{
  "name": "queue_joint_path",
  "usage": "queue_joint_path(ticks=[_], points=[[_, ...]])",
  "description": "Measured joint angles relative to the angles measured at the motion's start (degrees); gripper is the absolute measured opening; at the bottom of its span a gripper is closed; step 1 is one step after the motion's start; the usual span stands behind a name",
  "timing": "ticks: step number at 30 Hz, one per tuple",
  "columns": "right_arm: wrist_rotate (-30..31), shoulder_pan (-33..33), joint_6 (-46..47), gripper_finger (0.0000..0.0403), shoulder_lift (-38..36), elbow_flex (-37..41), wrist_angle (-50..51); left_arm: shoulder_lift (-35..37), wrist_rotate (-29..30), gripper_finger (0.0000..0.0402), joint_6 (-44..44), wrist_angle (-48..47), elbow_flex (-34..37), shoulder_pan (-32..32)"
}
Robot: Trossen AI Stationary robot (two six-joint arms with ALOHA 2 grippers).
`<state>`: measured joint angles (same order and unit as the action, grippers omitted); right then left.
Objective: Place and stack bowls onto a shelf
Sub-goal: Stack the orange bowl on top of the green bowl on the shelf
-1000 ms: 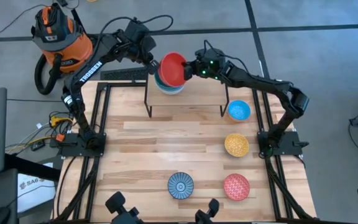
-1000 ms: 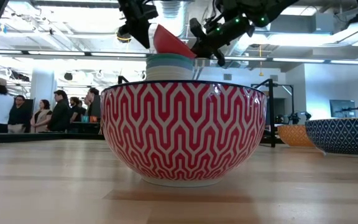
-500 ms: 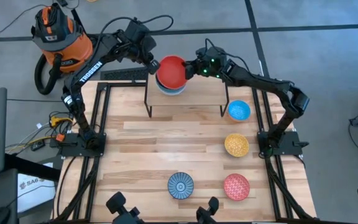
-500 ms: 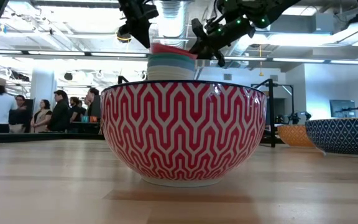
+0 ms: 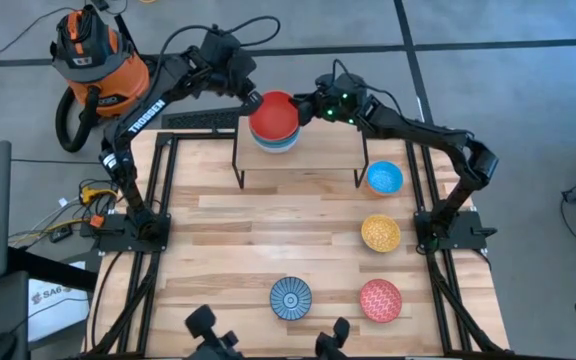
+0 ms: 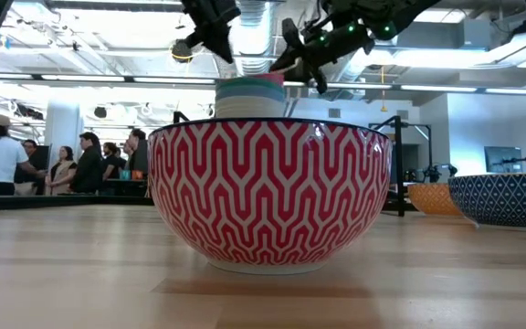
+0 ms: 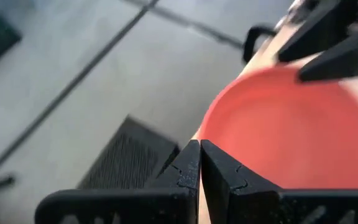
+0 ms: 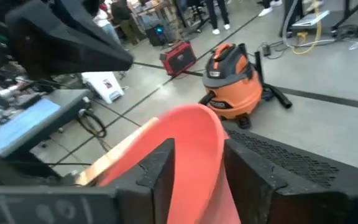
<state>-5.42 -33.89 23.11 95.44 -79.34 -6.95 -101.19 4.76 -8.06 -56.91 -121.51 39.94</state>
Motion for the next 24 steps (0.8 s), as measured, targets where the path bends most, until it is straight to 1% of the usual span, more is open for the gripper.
queue_joint_path(ticks=[3, 5, 9, 13, 18, 20, 24], points=[[-0.7, 0.1, 0.9, 0.0177, -1.7, -1.2, -0.1, -0.4, -2.5, 0.0000, -2.1, 6.2, 0.2, -0.4], [-0.3, 0.0, 2.9, 0.0180, -4.1, -1.7, 2.0, -1.0, -4.2, 0.0000, -2.5, 11.1, 1.1, -0.4], [4.4, 0.2, 4.2, 0.0176, -9.7, -1.8, 9.3, -3.8, -6.0, 0.0000, -1.8, 18.0, 1.9, 0.1], [9.0, 0.1, 2.3, 0.0169, -14.8, -1.8, 16.9, -7.5, -6.5, 0.0000, -1.3, 20.9, 1.9, -0.3], [12.6, 0.2, 0.5, 0.0167, -18.7, -1.8, 23.2, -10.0, -6.5, 0.0000, -1.7, 21.1, 2.0, -1.3], [13.1, 0.1, 0.3, 0.0167, -19.6, -1.8, 24.9, -10.5, -6.2, 0.0000, -1.9, 21.6, 2.0, -1.7], [13.4, 0.1, 0.3, 0.0166, -19.8, -1.8, 25.2, -10.8, -5.8, 0.0000, -2.8, 21.4, 1.9, -1.8]])
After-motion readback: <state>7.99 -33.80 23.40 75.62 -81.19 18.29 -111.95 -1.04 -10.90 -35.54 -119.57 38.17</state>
